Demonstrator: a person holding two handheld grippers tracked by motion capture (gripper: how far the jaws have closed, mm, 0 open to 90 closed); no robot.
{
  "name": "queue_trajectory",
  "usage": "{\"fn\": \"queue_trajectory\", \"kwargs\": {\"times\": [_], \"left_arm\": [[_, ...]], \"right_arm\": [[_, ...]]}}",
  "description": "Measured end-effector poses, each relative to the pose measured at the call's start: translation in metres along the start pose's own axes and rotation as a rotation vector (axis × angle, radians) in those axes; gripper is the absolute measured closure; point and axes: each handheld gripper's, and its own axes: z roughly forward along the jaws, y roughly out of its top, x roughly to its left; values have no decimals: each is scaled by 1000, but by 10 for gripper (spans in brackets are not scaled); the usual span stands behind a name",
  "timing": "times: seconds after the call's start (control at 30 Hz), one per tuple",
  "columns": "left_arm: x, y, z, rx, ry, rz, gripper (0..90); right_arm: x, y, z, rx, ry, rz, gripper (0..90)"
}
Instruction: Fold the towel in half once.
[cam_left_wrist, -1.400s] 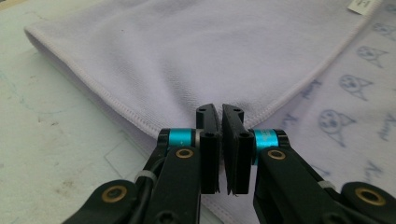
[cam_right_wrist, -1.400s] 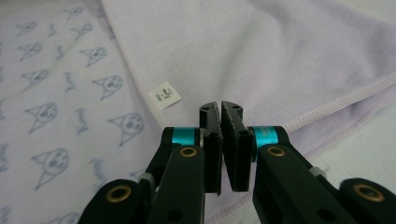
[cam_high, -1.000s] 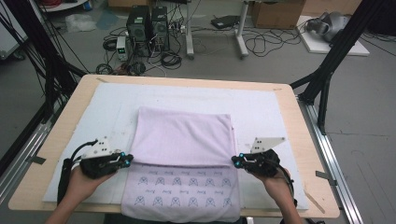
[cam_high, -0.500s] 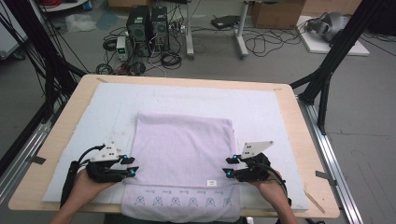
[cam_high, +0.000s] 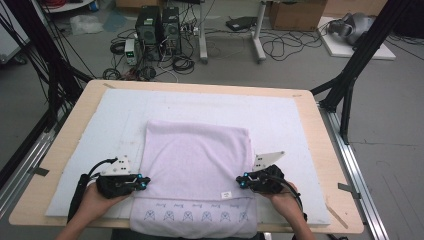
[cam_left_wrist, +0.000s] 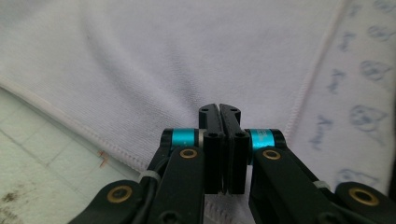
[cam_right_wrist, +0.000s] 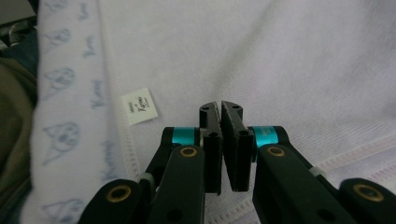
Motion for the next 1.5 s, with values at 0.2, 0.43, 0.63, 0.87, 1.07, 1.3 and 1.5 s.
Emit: {"fn": "queue_trajectory", "kwargs": {"times": [0.2, 0.43, 0.63, 0.87, 1.07, 1.3, 1.5], "left_arm": [[-23, 1, -34, -50, -29, 35, 879], [-22, 0, -33, -46, -28, 36, 693], [8, 3, -9, -44, 38, -18, 640], [10, -7, 20, 42, 6, -26, 628], [10, -11, 20, 46, -1, -30, 726], [7, -15, 13, 32, -1, -34, 716], [21, -4, 10, 0, 45, -58, 649]], "right_arm": [[30, 2, -29, -59, 23, -36, 870], [38, -3, -37, -58, 45, -37, 754], [2, 4, -14, -10, -42, -6, 643], [-9, -6, 10, 80, -53, 28, 618], [-6, -6, 7, 70, -45, 16, 866], [16, -3, -13, -5, 41, -7, 805], [-5, 8, -17, -22, -51, 27, 669]]}}
